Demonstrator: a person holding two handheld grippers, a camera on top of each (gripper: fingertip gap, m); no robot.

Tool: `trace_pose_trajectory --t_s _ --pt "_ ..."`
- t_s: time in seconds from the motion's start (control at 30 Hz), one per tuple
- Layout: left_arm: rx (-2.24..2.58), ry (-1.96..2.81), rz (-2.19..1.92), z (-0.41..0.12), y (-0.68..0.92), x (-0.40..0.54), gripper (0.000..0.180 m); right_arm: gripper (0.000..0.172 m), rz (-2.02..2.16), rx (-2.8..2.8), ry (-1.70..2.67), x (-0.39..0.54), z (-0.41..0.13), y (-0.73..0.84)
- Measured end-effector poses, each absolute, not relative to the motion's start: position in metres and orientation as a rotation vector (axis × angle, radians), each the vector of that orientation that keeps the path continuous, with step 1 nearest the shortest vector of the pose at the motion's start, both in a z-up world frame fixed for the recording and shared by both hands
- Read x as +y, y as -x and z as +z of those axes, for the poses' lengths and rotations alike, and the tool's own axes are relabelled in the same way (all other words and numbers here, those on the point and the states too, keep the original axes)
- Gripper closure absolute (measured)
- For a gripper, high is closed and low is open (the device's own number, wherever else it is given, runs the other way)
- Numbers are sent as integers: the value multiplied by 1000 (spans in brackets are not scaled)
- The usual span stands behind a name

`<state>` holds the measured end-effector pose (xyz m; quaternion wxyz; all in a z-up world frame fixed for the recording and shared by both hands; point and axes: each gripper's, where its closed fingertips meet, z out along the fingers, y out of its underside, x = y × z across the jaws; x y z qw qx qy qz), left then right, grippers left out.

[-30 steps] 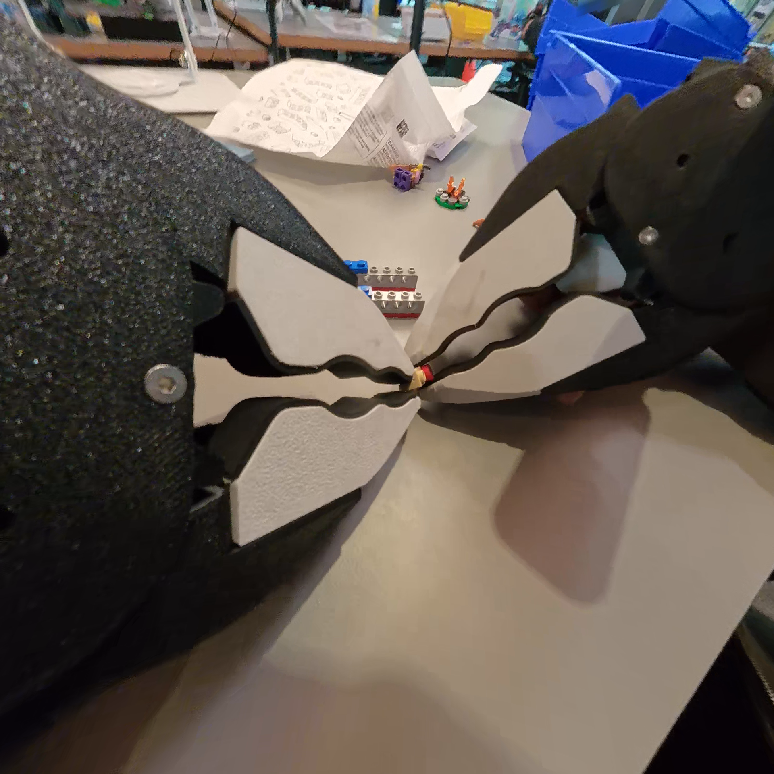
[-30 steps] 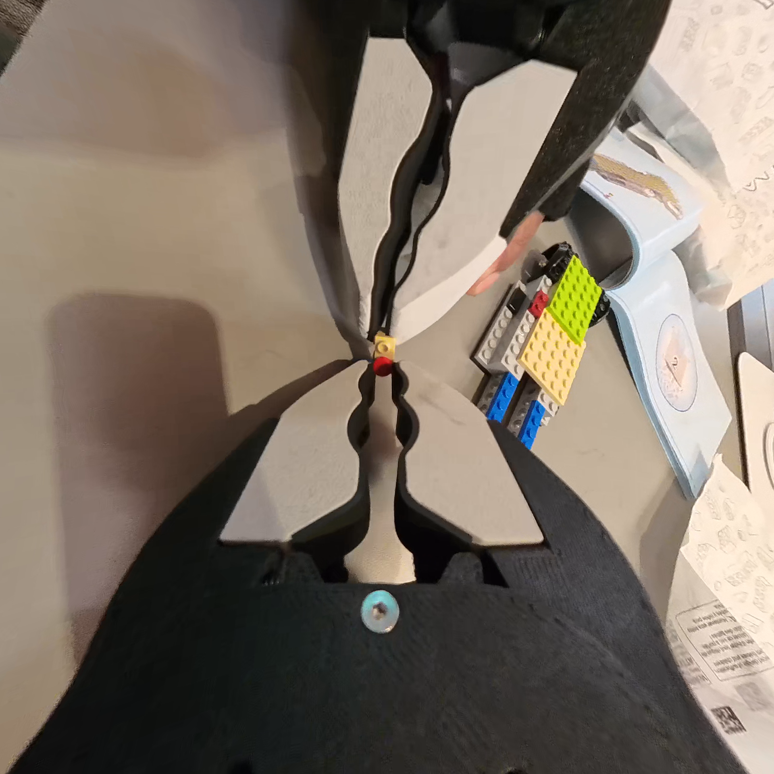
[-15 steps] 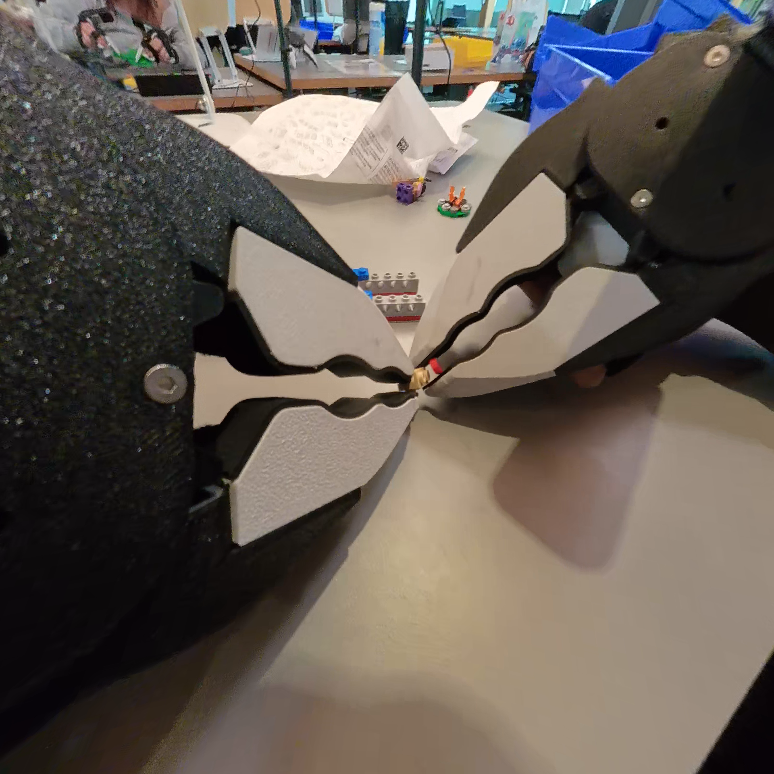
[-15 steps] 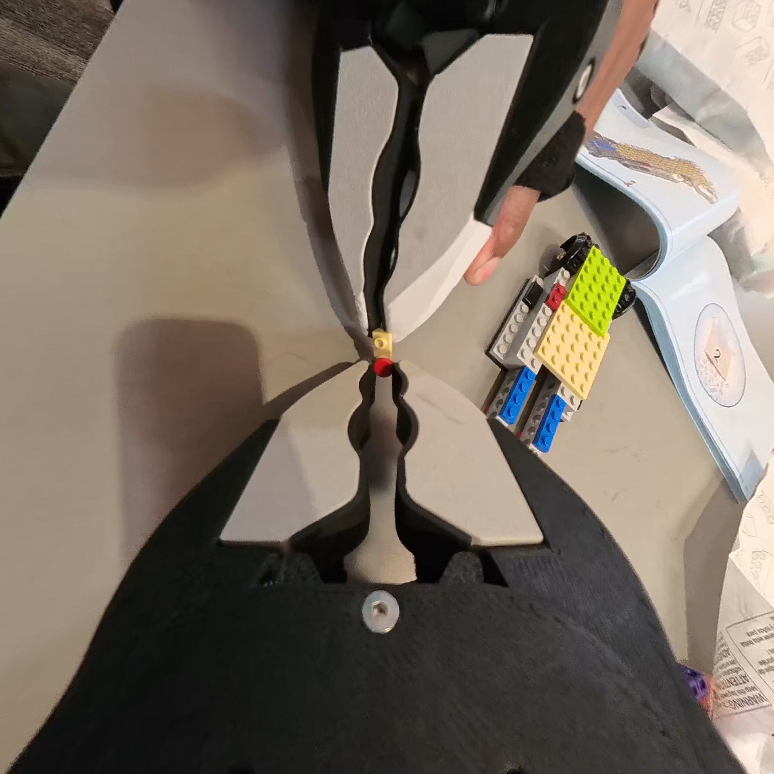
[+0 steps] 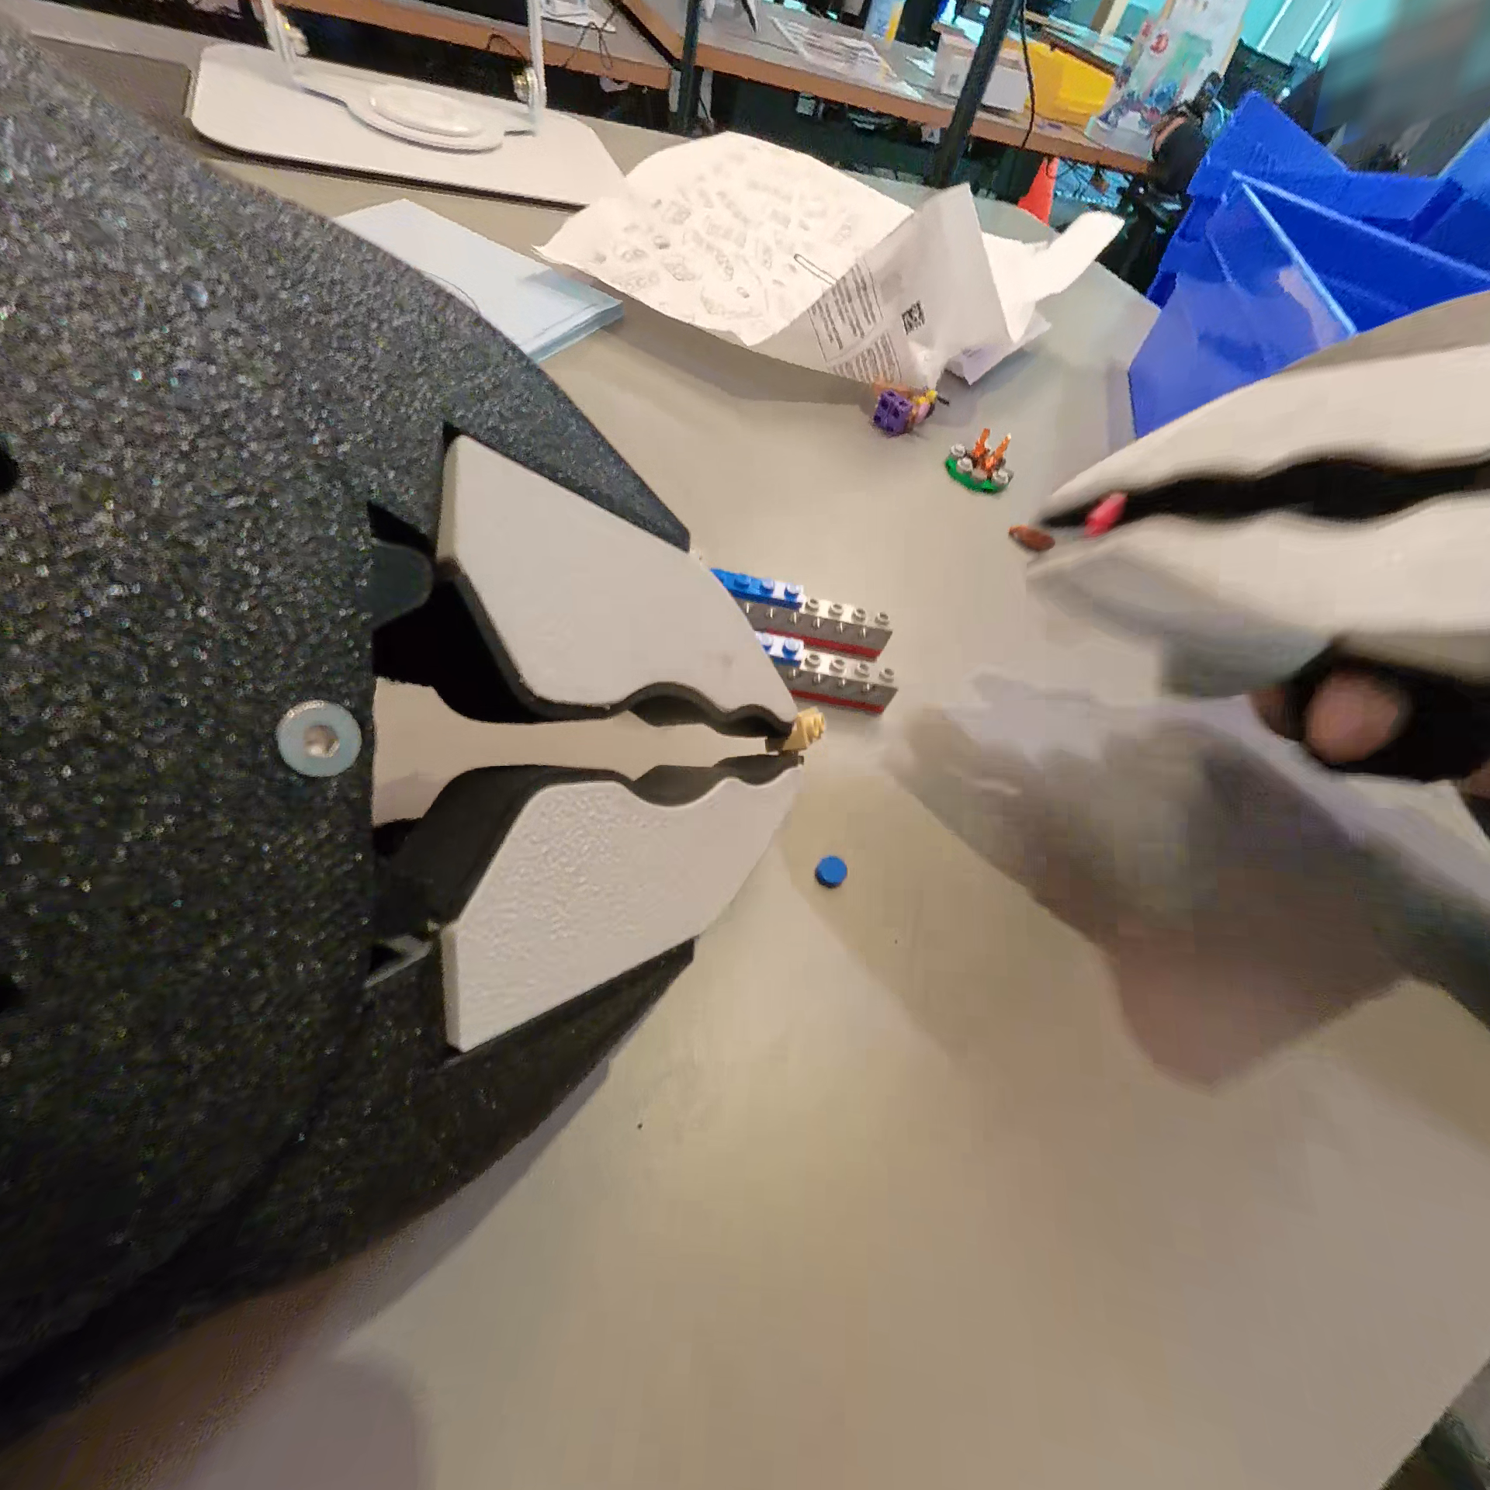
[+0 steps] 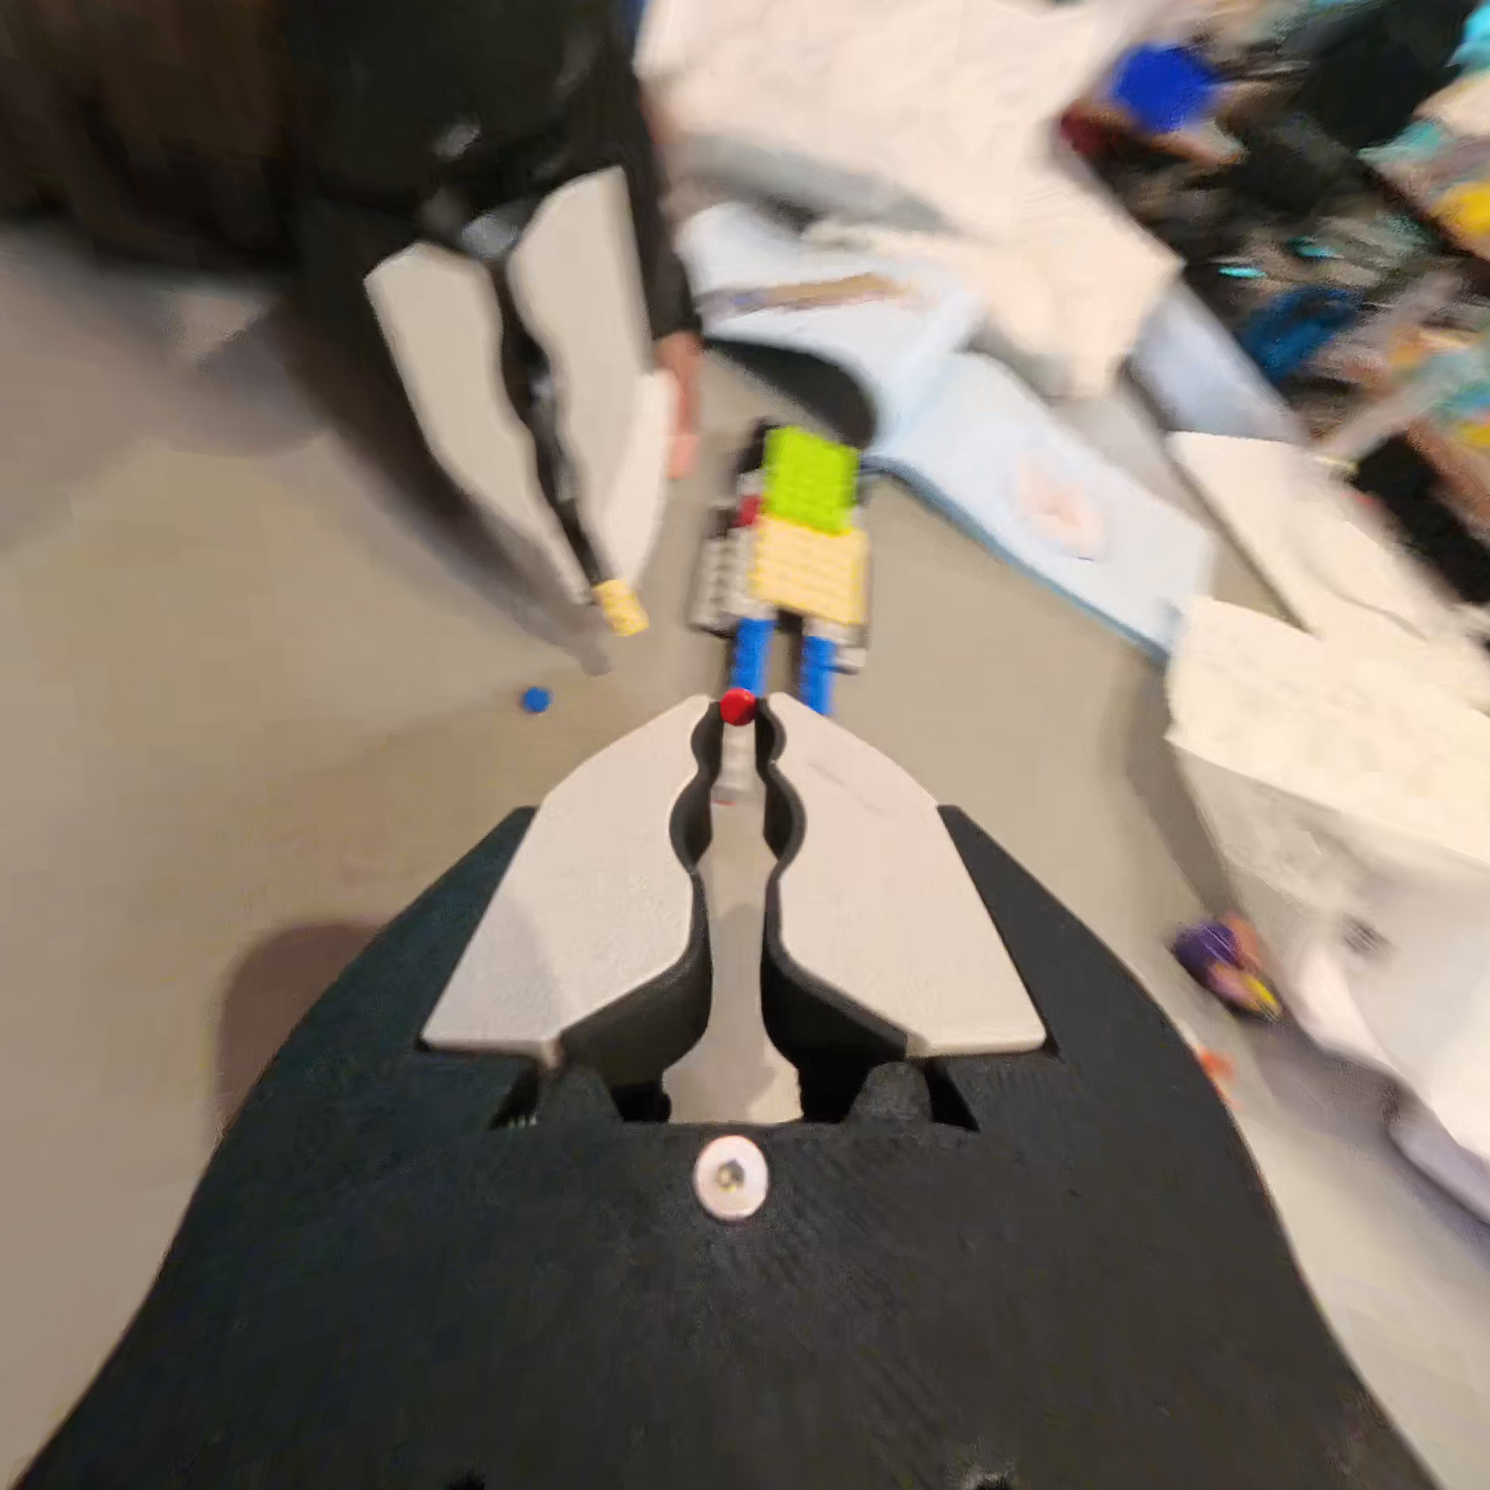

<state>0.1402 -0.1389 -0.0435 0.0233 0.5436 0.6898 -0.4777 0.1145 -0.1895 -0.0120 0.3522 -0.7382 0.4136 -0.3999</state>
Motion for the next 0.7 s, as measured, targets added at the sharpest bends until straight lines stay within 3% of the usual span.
trace_pose_trajectory --t_s 0.2,0.3,0.57,0.7 --pt "2135 -1657 -1540 -34 -135 -139 177 162 -1503 1687 1114 -349 75 -16" --pt "2133 -1665 -1551 -33 -131 -138 177 142 -1508 1824 1035 -374 71 17" --pt "2228 -1618 -1628 -30 -127 -139 177 137 -1517 1792 1248 -330 44 4" --pt "2278 -1637 -1745 -25 -117 -136 177 137 -1287 1479 1451 -251 33 -42"
